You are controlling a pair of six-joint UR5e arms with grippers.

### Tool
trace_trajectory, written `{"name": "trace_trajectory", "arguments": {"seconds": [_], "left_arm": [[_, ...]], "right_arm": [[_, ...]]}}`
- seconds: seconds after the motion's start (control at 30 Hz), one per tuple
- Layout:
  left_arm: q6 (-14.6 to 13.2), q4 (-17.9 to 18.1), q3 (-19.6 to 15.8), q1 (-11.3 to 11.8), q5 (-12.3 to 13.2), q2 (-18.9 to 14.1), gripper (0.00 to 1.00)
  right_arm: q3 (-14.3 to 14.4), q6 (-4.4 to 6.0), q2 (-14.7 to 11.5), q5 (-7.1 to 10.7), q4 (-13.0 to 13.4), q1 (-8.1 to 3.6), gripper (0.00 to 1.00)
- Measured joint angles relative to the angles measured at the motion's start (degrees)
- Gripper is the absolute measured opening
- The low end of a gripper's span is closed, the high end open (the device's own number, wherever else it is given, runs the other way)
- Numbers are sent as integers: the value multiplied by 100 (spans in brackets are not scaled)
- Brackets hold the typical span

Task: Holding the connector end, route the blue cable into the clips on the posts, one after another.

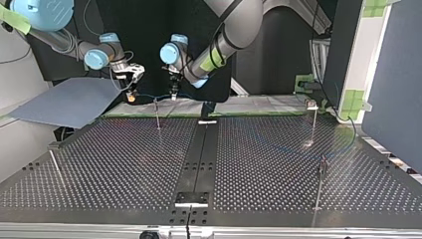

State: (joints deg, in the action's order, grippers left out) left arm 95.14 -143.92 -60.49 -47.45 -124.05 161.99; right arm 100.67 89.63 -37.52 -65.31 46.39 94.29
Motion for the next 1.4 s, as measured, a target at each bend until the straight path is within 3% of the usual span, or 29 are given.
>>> {"name": "trace_trajectory", "arguments": {"seconds": [0.2, 0.4, 0.5, 0.77, 1.07, 1.4], "left_arm": [[17, -158, 298, -47, 62, 248, 0], [42, -188, 452, -27, 139, 281, 0], [46, -191, 479, -21, 159, 283, 0], [74, -183, 521, 3, 201, 284, 0], [82, -169, 564, 19, 225, 288, 0], [85, -173, 634, 28, 281, 291, 0]], "right_arm": [[-134, -138, 205, 3, -225, -20, 0], [-221, -430, 380, 61, -386, -52, 0], [-254, -505, 387, 95, -448, -100, 0], [-452, -830, 389, 460, -766, -186, 0], [-470, -919, 389, 950, -735, -356, 0], [-467, -1063, 389, 747, -438, -466, 0]]}}
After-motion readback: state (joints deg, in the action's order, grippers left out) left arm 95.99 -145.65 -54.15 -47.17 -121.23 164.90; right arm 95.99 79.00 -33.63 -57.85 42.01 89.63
